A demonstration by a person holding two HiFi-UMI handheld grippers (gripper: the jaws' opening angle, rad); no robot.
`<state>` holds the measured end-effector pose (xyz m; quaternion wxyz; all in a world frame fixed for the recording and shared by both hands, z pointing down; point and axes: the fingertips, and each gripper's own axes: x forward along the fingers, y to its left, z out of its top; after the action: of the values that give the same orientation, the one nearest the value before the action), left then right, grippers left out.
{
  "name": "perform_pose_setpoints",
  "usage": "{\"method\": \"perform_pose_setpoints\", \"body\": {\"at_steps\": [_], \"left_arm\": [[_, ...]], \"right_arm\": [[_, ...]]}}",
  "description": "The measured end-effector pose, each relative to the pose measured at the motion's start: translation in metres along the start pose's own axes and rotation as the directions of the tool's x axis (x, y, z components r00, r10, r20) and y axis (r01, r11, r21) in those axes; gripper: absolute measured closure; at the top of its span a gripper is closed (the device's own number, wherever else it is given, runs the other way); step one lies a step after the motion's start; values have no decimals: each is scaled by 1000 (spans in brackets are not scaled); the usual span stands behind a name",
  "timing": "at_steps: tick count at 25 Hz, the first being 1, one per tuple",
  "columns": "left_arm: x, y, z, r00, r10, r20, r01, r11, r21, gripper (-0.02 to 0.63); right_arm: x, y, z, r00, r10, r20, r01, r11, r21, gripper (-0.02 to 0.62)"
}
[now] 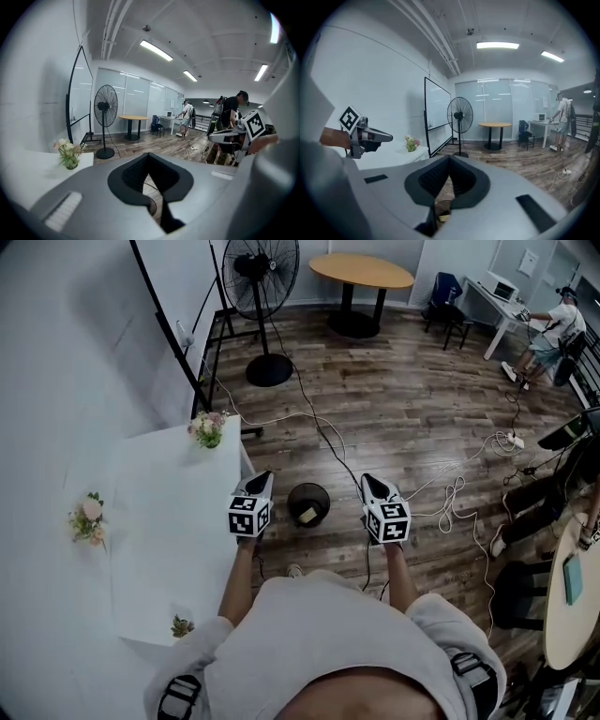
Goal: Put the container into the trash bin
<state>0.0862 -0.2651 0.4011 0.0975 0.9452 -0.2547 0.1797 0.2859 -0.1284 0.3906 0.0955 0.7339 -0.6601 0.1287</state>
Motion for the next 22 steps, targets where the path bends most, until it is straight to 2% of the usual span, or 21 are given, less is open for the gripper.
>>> {"method": "perform_pose_setpoints", "body": {"at_steps": [5,22], "left_arm": [[-1,-4,-1,1000,1,-8,-1,1000,18,595],[-1,-4,-7,1000,-4,-21,4,1000,5,595]], "right_arm": [[0,0,-3,1000,3,-12,-3,1000,2,581],[2,3,-8,999,21,-33,-21,1000,-20,581]]}}
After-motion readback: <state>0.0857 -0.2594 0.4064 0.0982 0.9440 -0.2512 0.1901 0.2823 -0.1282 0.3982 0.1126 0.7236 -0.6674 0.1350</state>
